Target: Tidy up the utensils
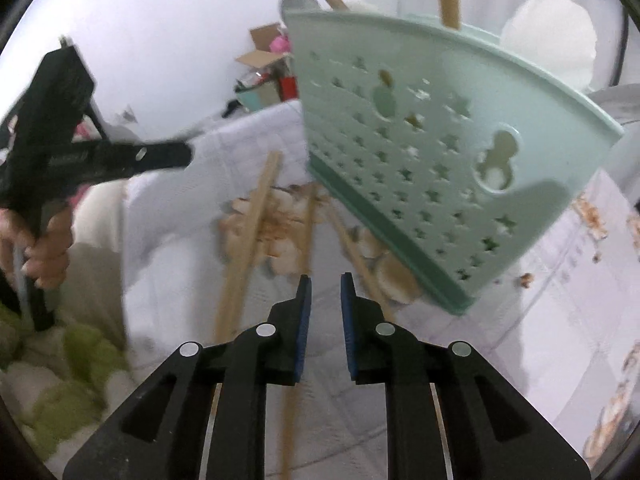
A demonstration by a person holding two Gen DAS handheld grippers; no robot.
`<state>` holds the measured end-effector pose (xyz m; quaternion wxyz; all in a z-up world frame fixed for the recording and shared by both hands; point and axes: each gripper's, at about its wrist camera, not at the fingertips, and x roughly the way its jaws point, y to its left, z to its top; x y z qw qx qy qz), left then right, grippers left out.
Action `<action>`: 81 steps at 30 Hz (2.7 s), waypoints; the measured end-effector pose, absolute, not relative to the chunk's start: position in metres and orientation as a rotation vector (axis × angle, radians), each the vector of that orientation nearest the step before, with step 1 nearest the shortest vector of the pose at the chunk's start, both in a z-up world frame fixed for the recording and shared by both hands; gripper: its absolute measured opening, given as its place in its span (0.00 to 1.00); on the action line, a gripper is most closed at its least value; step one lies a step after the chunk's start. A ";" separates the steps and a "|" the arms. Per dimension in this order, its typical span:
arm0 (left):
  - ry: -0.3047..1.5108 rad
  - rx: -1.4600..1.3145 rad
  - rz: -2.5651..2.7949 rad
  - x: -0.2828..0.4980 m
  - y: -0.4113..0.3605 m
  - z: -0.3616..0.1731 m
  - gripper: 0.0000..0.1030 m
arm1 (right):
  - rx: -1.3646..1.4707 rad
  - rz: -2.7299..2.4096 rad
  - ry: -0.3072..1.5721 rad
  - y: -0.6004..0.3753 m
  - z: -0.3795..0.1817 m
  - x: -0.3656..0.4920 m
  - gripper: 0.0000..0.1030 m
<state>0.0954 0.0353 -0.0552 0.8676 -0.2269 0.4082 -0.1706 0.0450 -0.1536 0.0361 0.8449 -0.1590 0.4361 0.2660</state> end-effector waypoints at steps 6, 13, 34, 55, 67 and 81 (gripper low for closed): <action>0.888 -0.417 -0.425 0.083 0.012 -0.069 0.13 | -0.442 0.513 0.923 -0.152 0.026 0.061 0.15; 0.904 -0.391 -0.497 0.082 0.003 -0.068 0.16 | -0.508 0.530 0.934 -0.140 0.019 0.071 0.14; 1.008 -0.218 -0.523 0.120 -0.072 -0.070 0.25 | -0.337 0.494 0.966 -0.181 0.022 0.046 0.04; 0.911 -0.045 -0.335 0.113 -0.103 -0.056 0.00 | -0.230 0.446 0.877 -0.199 0.054 0.023 0.04; 0.956 -0.389 -0.466 0.101 -0.040 -0.057 0.00 | -0.232 0.440 0.874 -0.189 0.060 0.024 0.04; 0.988 -0.379 -0.448 0.060 -0.007 -0.062 0.00 | -0.246 0.457 1.056 -0.167 0.018 0.014 0.04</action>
